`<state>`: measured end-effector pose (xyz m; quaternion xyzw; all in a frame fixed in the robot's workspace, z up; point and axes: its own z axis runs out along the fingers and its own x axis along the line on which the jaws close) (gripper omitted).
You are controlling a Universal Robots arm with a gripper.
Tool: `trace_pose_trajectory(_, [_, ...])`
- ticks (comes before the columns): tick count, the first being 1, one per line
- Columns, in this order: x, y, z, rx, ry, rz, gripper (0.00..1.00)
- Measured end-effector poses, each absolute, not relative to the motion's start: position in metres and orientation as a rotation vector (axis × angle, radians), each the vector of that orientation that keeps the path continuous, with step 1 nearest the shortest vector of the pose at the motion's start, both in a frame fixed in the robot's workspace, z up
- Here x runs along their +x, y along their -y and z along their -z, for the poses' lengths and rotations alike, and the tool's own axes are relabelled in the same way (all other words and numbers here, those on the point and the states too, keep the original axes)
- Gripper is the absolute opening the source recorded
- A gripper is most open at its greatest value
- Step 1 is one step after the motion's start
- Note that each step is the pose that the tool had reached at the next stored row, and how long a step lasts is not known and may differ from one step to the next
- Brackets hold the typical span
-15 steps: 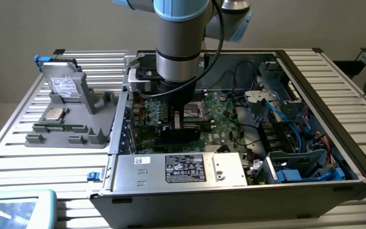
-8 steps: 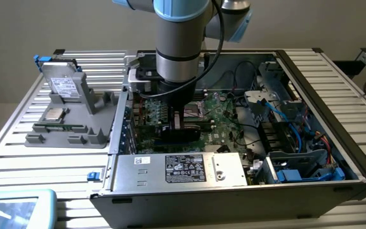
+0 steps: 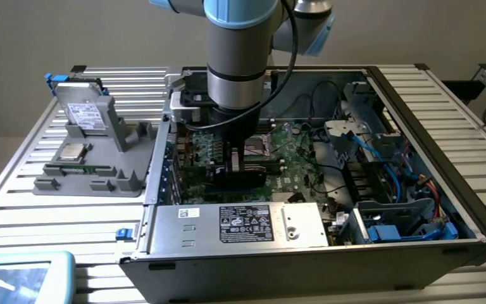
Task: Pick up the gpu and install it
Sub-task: 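Insert the gpu into the slot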
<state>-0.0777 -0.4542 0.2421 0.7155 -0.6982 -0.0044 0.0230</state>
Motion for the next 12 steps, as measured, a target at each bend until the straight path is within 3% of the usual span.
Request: trace_pose_trajectory(12, [-0.0781,0.4542,-0.2411,2.216,2.162,0.013,0.27])
